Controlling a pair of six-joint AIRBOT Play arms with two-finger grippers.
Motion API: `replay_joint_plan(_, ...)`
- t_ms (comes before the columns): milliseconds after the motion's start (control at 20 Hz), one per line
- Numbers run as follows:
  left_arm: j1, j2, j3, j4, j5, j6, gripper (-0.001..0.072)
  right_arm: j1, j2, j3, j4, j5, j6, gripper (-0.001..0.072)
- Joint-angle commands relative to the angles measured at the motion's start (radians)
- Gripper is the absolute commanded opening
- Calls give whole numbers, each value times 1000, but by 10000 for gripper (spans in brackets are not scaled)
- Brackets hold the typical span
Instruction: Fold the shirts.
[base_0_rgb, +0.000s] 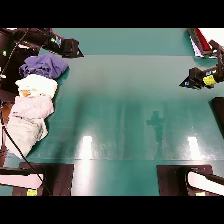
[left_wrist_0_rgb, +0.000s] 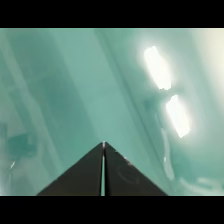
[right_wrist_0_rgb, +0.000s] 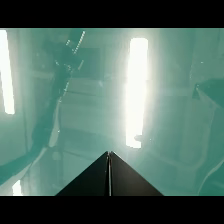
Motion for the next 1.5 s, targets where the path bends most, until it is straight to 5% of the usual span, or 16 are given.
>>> replay_joint_plan(0,0,-1,0,-6,88,0,31,1,0,1,1,-2,0,14)
replay_joint_plan(200,0,-6,0,56,148,27,54,1,0,1,1,-4,0,13)
replay_joint_plan(300,0,-16,-6,246,190,-1,720,1,0,1,1,-2,0,13)
replay_joint_plan(500,40,-95,-12,626,259,-161,713,1,0,1,1,-2,0,13)
replay_joint_plan(750,189,-262,-12,633,334,-265,713,1,0,1,0,-5,0,14)
replay_joint_plan(1250,243,-452,-11,623,427,-262,681,1,0,1,0,-53,0,14)
replay_joint_plan(1350,243,-447,-11,622,418,-262,94,1,0,1,0,-55,0,14)
replay_joint_plan(1450,243,-443,16,615,362,-262,30,1,0,1,1,-54,0,14)
